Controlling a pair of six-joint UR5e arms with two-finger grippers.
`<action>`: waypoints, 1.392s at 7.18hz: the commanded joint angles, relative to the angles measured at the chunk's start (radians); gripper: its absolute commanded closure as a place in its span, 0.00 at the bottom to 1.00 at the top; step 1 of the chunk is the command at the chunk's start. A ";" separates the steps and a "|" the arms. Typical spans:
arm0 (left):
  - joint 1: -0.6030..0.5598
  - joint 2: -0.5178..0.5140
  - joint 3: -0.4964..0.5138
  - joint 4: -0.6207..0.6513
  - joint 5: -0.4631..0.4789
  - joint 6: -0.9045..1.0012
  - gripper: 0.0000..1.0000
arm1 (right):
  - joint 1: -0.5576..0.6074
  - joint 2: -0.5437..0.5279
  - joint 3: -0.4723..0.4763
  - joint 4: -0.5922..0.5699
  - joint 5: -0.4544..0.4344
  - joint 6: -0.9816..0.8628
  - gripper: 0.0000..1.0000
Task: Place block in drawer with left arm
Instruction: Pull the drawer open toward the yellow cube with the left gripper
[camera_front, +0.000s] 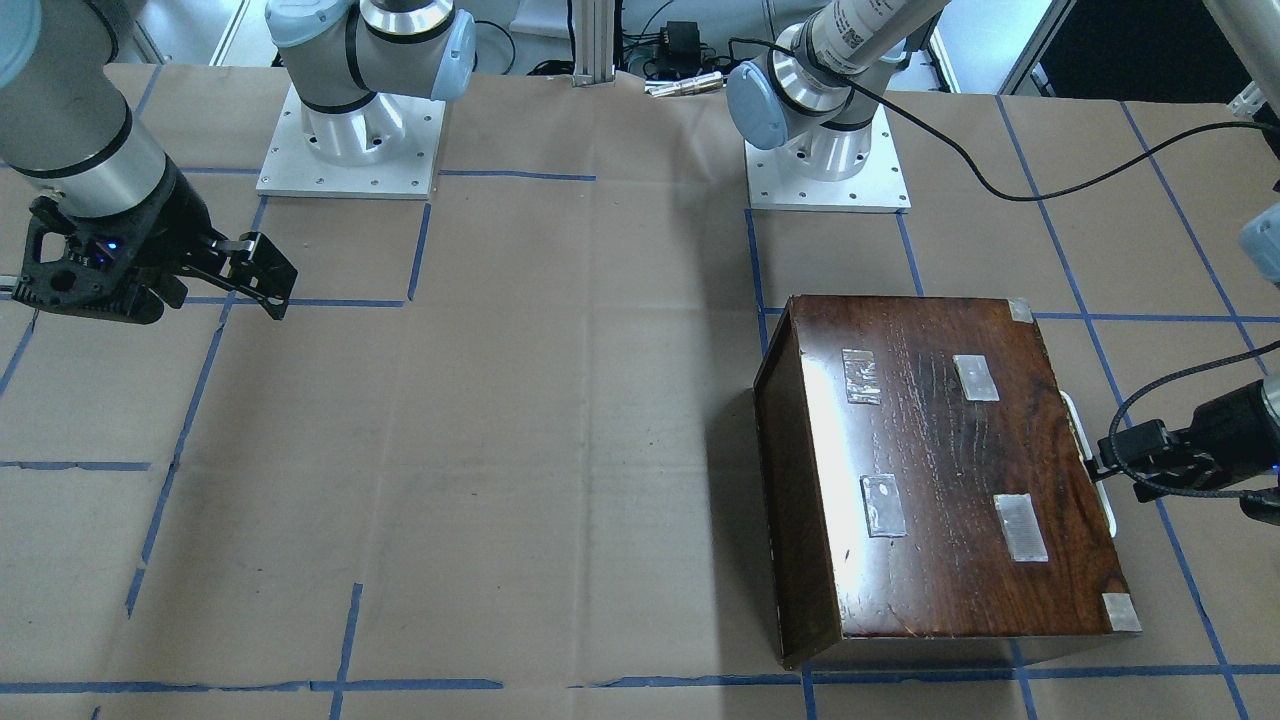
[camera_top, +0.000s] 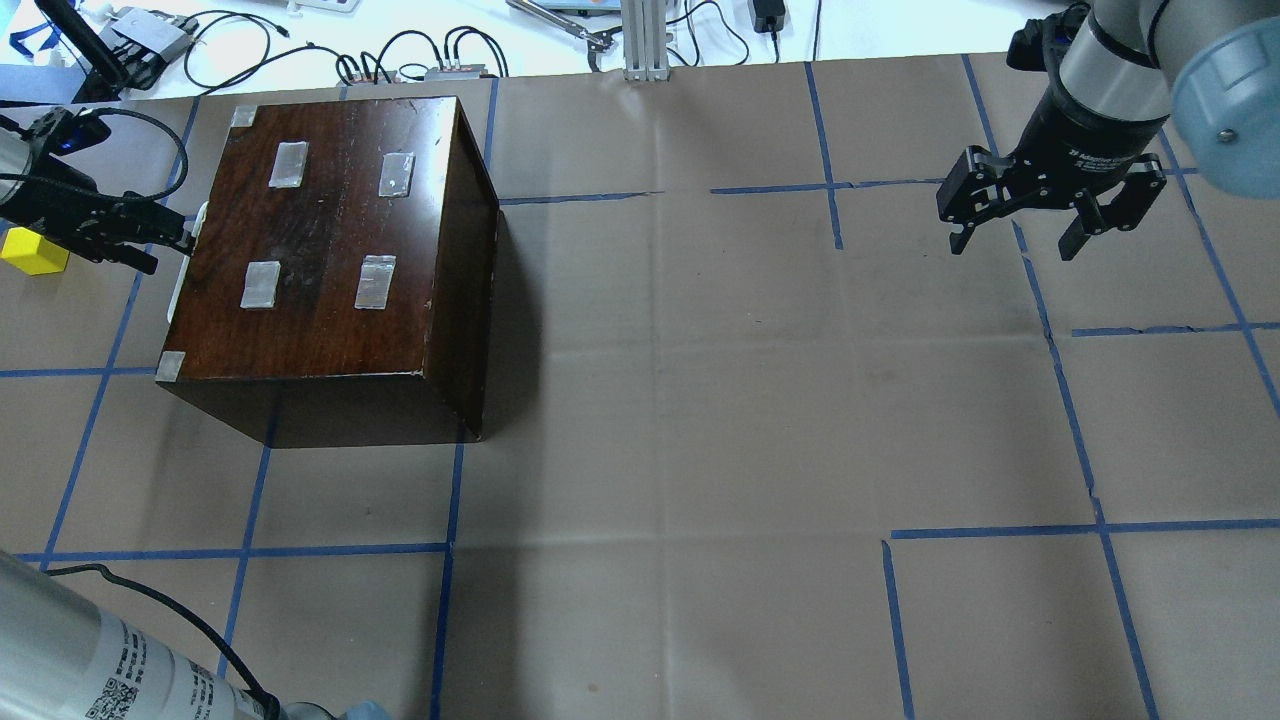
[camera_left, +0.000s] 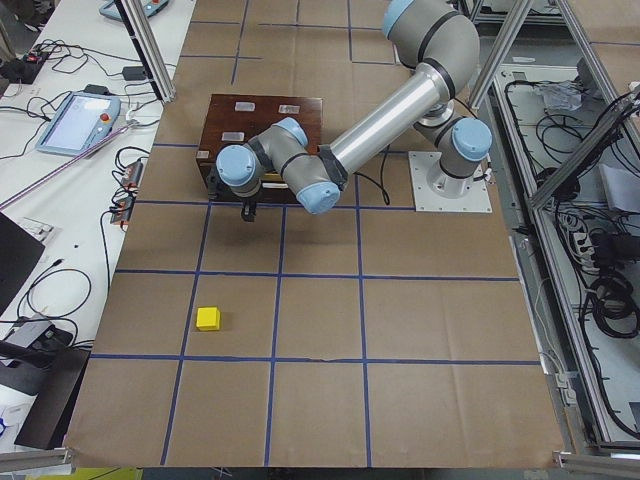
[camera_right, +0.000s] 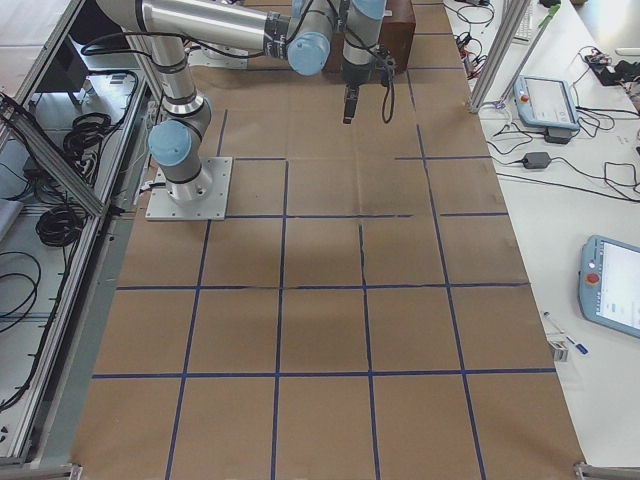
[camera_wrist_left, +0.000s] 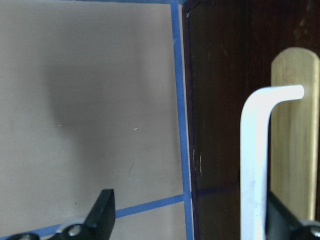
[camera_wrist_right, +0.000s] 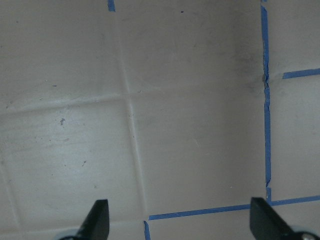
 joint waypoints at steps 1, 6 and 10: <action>0.004 -0.001 0.001 0.023 0.067 0.019 0.02 | 0.000 0.000 0.000 0.000 0.000 0.000 0.00; 0.043 -0.003 0.003 0.047 0.085 0.019 0.02 | 0.000 0.000 0.000 0.000 0.000 0.000 0.00; 0.047 0.000 0.003 0.085 0.134 0.019 0.02 | 0.000 0.000 0.000 0.000 0.000 0.000 0.00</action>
